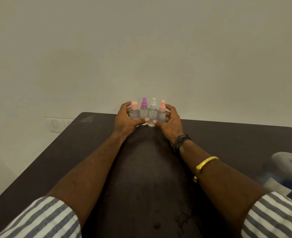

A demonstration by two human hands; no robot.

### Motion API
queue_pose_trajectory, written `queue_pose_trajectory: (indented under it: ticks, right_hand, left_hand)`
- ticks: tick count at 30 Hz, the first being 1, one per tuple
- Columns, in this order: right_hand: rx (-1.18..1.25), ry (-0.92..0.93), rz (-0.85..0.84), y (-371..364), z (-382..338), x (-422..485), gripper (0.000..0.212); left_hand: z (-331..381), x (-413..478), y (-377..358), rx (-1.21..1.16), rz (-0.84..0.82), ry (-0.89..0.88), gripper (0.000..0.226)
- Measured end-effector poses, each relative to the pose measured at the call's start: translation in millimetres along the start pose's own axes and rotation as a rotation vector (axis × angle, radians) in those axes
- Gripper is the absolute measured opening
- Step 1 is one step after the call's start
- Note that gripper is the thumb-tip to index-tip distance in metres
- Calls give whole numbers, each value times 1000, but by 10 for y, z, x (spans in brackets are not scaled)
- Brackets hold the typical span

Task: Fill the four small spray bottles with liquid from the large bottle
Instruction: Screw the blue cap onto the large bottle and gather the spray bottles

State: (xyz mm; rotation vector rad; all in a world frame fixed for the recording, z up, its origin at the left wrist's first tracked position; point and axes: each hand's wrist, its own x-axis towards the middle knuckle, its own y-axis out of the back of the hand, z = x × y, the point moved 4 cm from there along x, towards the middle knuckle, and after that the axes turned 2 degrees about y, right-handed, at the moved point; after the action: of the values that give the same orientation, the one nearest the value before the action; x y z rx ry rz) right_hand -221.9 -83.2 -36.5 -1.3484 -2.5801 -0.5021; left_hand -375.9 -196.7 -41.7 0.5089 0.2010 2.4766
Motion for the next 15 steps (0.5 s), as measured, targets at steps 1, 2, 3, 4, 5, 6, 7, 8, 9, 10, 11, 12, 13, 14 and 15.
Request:
queue_pose_trajectory:
  ticks: [1,2,3,4,5,6,7,8,9,10,11,12,13,14,15]
  right_hand:
    - [6,-9,-3,6,-16,-42,81]
    - [5,-19,-8,16,-36,-95,85]
    - [-15,-28,-13,33,-63,-149,90]
    - [-51,-30,-12,56,-92,-208,94]
    - [-87,-25,-10,82,-130,-265,97]
    - [-111,-17,-4,107,-165,-318,99]
    - [-123,-10,0,133,-206,-375,100]
    - [-130,-5,3,151,-242,-431,100]
    - [-141,0,5,172,-279,-486,99]
    - [-159,10,6,189,-311,-537,99]
    - [-187,27,4,203,-341,-585,99]
    - [-227,54,1,222,-383,-645,99]
    - [-275,92,0,240,-427,-706,98]
    - [-324,133,3,261,-476,-771,96]
    - [-365,169,7,284,-523,-835,94]
  left_hand:
    - [16,-40,5,7,6,8,106]
    - [51,-98,10,15,11,15,110]
    - [86,-154,11,26,14,24,113]
    - [129,-214,11,41,16,28,116]
    - [176,-278,11,60,21,28,120]
    - [214,-335,11,83,30,24,124]
    - [253,-400,17,103,41,15,127]
    - [293,-469,19,119,54,2,127]
    - [333,-534,23,141,71,-17,126]
    - [372,-596,23,179,91,-47,123]
    - [417,-661,21,227,115,-86,120]
    - [475,-737,23,273,139,-132,116]
    - [529,-812,26,307,157,-180,114]
    - [586,-886,28,334,164,-225,112]
    - [637,-955,25,365,160,-268,111]
